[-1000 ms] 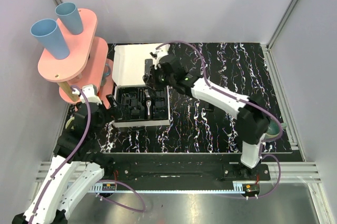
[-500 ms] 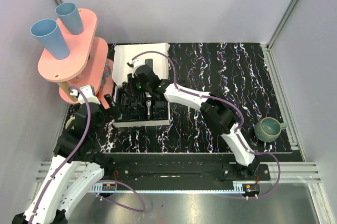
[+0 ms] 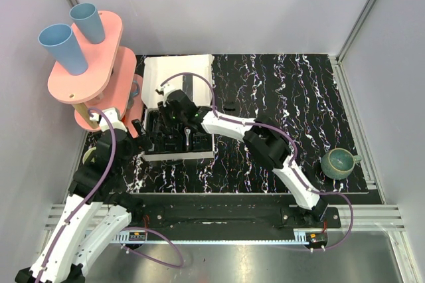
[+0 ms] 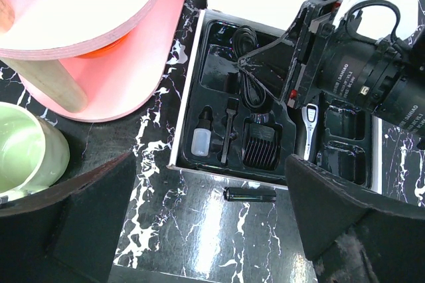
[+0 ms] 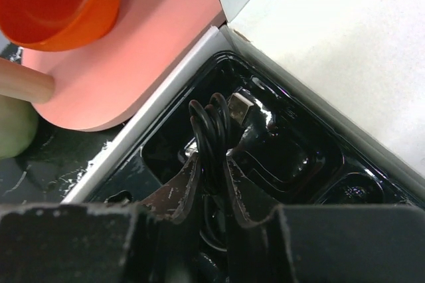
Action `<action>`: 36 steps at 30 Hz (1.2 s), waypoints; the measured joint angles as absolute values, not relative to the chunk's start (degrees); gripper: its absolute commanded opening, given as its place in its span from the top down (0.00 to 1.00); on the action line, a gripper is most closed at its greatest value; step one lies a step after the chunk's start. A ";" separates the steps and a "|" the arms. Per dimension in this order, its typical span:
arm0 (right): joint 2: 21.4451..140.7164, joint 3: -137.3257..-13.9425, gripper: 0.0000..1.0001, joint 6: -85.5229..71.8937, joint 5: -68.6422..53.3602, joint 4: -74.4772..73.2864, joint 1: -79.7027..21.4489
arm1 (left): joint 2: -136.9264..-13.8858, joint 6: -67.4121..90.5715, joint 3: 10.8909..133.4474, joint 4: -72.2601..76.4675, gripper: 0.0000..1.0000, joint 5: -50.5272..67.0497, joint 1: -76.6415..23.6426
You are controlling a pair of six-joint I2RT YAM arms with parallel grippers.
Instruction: Sort the hair-cutting tools
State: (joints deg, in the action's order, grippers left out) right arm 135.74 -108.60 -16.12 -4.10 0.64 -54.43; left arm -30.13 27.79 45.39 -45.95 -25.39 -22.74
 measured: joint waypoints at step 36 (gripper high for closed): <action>136.18 -116.18 0.36 -11.00 2.17 -9.74 -54.59 | -30.81 28.36 45.39 -46.70 0.01 -26.44 -22.74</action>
